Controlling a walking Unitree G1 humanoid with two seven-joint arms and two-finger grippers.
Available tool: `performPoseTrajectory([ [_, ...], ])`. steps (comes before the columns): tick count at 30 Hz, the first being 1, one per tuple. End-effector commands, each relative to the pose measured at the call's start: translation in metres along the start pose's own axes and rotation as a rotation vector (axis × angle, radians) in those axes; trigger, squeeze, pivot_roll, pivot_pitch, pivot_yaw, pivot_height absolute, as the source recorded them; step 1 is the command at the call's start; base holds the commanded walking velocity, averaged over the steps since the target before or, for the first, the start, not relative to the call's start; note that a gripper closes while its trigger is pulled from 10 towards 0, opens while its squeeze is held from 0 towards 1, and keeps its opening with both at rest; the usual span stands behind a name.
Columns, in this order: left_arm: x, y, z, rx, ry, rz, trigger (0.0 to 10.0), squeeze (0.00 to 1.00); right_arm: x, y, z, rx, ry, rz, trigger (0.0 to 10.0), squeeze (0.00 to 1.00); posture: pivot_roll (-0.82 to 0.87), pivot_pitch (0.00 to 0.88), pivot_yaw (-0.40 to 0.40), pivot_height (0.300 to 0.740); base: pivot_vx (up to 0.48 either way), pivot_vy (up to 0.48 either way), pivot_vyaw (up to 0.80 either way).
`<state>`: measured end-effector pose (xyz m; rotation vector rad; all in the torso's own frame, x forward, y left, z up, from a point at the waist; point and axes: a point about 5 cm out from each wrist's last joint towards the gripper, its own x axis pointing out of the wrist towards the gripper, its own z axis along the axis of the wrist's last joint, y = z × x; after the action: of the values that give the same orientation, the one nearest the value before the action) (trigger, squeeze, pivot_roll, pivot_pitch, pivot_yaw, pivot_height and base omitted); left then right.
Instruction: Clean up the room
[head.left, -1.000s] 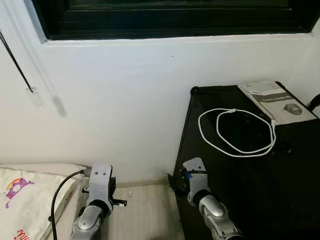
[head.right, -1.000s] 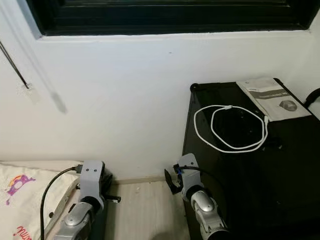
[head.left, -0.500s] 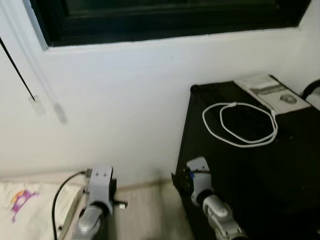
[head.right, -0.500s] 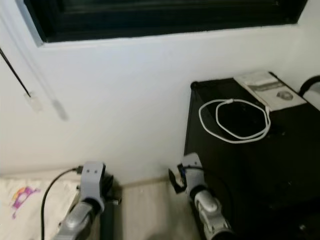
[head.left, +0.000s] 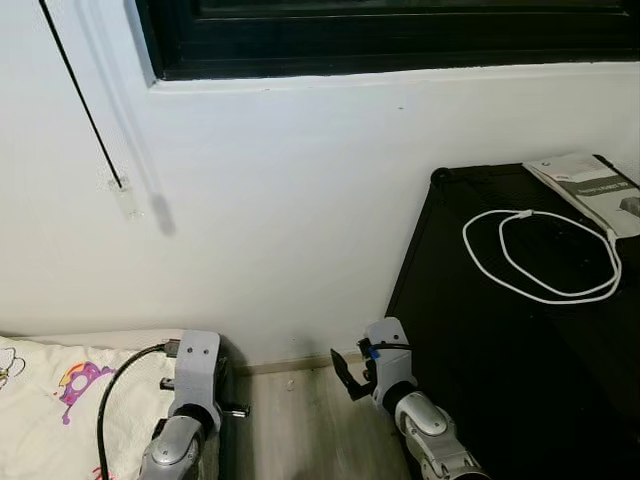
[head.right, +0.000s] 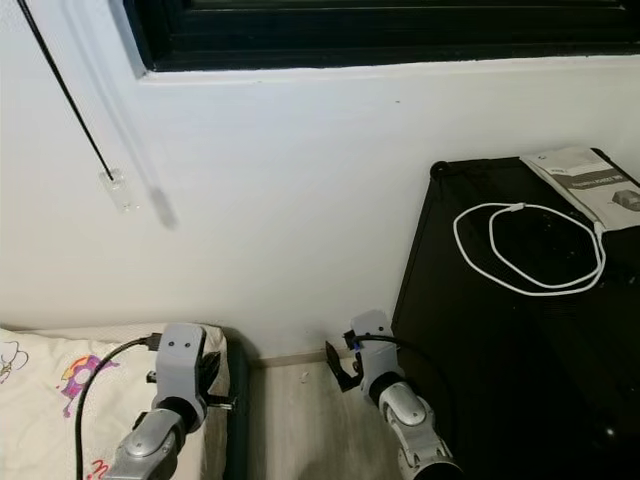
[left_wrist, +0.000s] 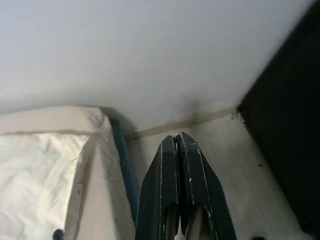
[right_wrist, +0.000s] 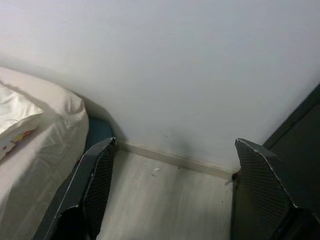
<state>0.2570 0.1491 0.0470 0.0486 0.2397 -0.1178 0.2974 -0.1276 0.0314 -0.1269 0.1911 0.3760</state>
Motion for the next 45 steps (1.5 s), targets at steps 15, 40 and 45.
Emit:
performPoseTrajectory([
  [15,-0.004,0.009,-0.008,-0.002,0.040,0.061,10.0,0.00,-0.002,0.002,-0.005,0.012,0.024,0.001,10.0,0.00,-0.01,0.127,-0.013,0.740,0.000,-0.096,0.00],
  [40,-0.007,0.008,-0.013,0.030,0.055,0.066,10.0,0.00,-0.001,0.005,-0.005,-0.014,0.029,0.033,10.0,0.00,-0.01,0.126,-0.008,0.740,0.000,0.000,0.51],
  [45,-0.007,0.003,-0.013,0.027,0.061,0.044,10.0,0.00,-0.002,0.005,-0.006,-0.013,0.030,0.030,10.0,0.00,-0.01,0.124,-0.006,0.740,0.000,0.000,0.80],
])
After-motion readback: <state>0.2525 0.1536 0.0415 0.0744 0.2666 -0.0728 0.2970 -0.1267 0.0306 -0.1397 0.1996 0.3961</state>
